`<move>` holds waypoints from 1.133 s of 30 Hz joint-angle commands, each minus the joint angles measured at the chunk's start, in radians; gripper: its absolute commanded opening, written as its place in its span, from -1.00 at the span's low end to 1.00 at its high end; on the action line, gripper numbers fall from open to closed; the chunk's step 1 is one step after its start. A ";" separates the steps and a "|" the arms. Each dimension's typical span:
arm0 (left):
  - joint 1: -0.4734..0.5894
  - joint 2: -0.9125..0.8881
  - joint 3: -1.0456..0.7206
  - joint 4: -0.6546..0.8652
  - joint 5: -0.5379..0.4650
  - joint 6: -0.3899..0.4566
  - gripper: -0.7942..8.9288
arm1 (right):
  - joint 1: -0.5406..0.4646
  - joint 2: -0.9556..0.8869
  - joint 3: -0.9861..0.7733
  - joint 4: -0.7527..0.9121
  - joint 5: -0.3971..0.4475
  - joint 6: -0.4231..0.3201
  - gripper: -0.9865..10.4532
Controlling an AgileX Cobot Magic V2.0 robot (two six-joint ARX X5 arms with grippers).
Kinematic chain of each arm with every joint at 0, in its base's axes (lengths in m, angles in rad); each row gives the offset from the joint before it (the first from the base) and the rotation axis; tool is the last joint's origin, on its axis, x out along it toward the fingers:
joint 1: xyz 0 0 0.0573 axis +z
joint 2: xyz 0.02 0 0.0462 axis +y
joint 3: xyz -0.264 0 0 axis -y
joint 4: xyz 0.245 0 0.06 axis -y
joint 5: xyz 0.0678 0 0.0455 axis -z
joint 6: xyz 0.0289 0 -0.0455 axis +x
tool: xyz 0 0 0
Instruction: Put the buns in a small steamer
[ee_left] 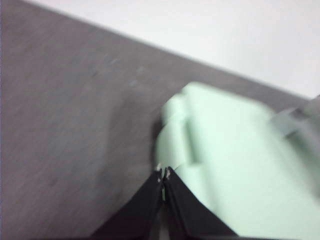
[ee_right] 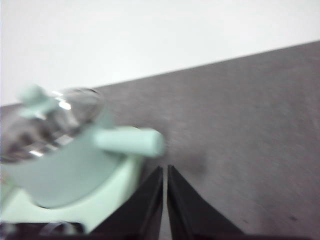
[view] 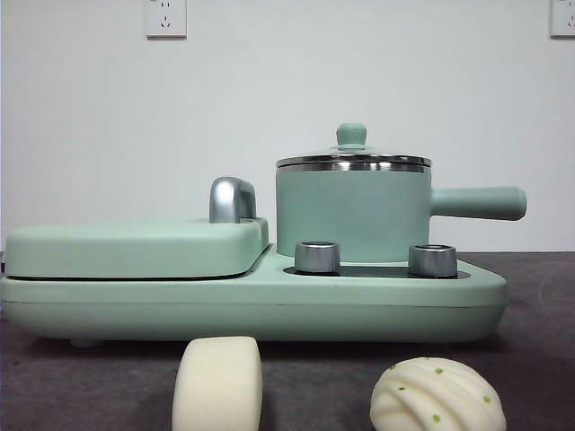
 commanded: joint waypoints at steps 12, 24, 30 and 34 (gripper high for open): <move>-0.115 0.435 0.487 -0.152 0.296 0.066 -0.82 | 0.037 0.283 0.464 -0.229 -0.274 -0.014 -0.81; -0.232 0.674 0.819 -0.357 0.417 0.261 -0.82 | 0.037 0.448 0.675 -0.436 -0.468 -0.212 -0.81; -0.249 0.676 0.837 -0.342 0.416 0.261 -0.73 | 0.037 0.447 0.675 -0.438 -0.465 -0.211 -0.80; -0.249 0.678 0.837 -0.349 0.416 0.261 -0.21 | 0.037 0.447 0.675 -0.438 -0.465 -0.211 -0.46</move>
